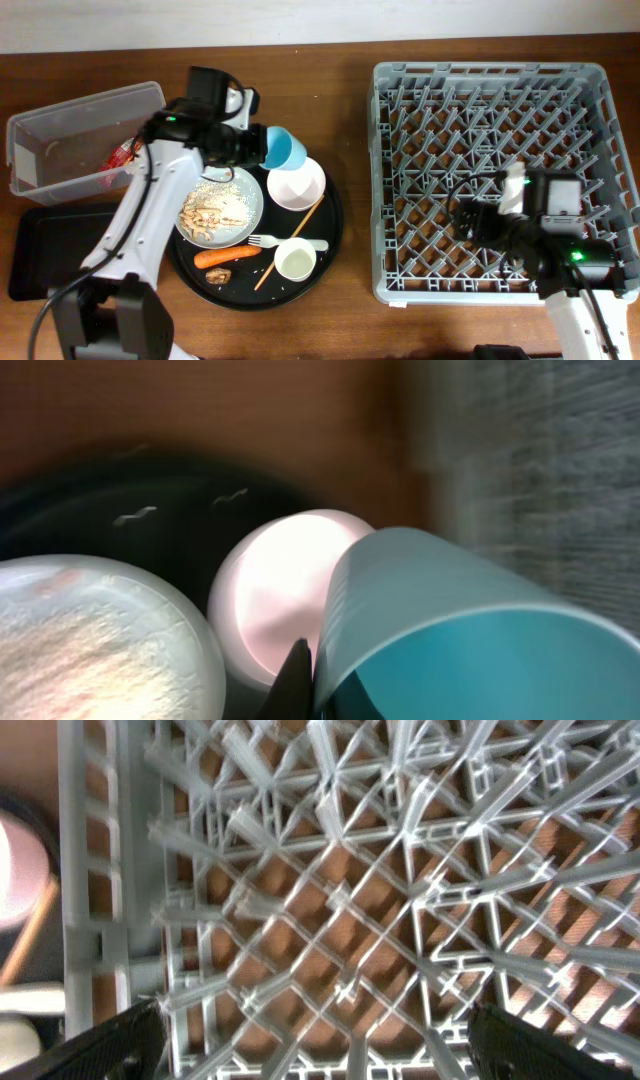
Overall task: Sort waste into correct bins and load items into the dishwasher rack
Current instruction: 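Grasp the blue cup on the round tray with the left gripper, then hand the blue cup from the left gripper to the right gripper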
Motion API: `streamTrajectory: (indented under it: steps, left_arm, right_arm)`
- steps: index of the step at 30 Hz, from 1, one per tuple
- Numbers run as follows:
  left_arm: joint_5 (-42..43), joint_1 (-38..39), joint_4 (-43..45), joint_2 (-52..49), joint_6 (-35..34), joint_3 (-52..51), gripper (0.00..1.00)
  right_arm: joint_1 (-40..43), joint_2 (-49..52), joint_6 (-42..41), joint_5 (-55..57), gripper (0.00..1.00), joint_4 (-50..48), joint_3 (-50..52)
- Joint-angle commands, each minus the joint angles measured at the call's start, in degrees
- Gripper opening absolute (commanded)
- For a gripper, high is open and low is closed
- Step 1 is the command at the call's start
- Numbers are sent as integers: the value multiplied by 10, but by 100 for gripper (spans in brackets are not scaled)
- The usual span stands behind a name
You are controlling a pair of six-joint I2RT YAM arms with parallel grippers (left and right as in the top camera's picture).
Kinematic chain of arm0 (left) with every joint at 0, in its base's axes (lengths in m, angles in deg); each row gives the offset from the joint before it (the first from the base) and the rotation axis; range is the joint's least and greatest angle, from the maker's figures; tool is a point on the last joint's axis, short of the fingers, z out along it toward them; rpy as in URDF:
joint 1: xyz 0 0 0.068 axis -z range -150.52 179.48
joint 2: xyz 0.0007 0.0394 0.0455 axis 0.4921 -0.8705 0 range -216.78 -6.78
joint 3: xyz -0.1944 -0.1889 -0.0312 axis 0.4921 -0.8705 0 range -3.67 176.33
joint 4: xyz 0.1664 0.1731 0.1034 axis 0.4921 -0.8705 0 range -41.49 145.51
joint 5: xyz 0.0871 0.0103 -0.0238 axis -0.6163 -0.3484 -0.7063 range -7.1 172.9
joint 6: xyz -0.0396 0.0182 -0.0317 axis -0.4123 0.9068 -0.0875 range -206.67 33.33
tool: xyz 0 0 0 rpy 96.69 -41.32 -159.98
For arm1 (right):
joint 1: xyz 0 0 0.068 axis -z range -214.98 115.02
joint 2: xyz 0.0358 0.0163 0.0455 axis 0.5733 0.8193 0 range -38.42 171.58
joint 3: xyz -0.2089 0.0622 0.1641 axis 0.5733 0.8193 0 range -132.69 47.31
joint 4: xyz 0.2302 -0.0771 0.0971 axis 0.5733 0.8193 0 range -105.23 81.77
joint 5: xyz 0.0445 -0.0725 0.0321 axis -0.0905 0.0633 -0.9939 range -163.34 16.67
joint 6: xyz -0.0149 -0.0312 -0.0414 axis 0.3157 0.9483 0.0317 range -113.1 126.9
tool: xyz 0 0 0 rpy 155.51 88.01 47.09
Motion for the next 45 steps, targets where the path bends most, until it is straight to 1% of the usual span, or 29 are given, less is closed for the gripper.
streamTrajectory:
  steps: [1,2,3,4,5,6,7,10,14,16,17,19,21,23,26,29,33,35,36,38,42,44,45]
  left_arm:
    - [342,-25,47,-9,10,7,0]
    - [380,-19,52,-15,12,7,0]
    - [418,-6,51,-20,35,7,0]
    - [432,7,51,-24,50,7,0]
    - [432,31,54,-29,61,7,0]
    - [434,51,56,-33,77,7,0]
    - [445,74,62,-38,86,7,0]
    - [512,111,84,-47,86,7,0]
    - [558,132,92,-48,83,7,0]
    - [592,132,92,-48,83,7,0]
    - [593,132,92,-48,83,7,0]
    - [591,133,92,-48,83,7,0]
    - [590,134,91,-48,83,7,0]
    - [590,134,92,-48,83,7,0]
    - [590,134,92,-48,83,7,0]
    - [586,134,92,-48,83,7,0]
    - [582,134,92,-48,83,7,0]
    - [582,134,92,-48,83,7,0]
    - [582,134,92,-48,83,7,0]
    - [582,134,92,-48,83,7,0]
    - [582,134,92,-48,83,7,0]
    - [579,134,92,-48,83,7,1]
    - [572,134,92,-48,83,7,1]
  right_arm:
    - [68,-1,61,-216,99,-48,-11]
    - [78,-1,105,-310,99,-54,-11]
    - [79,-1,140,-377,99,-52,-11]
    - [76,-1,159,-412,99,-49,-10]
    - [64,-1,210,-486,99,-43,-10]
    - [53,-1,235,-526,99,-43,-10]
    - [33,-1,270,-565,99,-43,-10]
    - [-9,-1,309,-570,99,-45,-10]
    - [-65,15,309,-571,99,-90,-10]
    - [-71,33,308,-570,99,-107,-10]
    - [-71,40,307,-572,99,-112,-10]
    - [-71,64,307,-635,99,-144,-10]
    - [-71,68,301,-653,100,-175,-10]
    - [-71,68,270,-653,100,-214,-10]
    - [-71,68,191,-653,99,-288,-10]
    - [-71,68,186,-651,93,-284,-10]
    - [-71,75,186,-649,93,-269,-10]
    - [-71,82,186,-649,87,-267,-10]
    - [-71,85,186,-649,86,-265,-10]
    - [-71,85,186,-649,80,-265,-10]
    - [-71,85,186,-649,71,-265,-10]
    - [-71,85,186,-649,63,-265,-10]
    - [-71,85,186,-649,62,-265,-10]
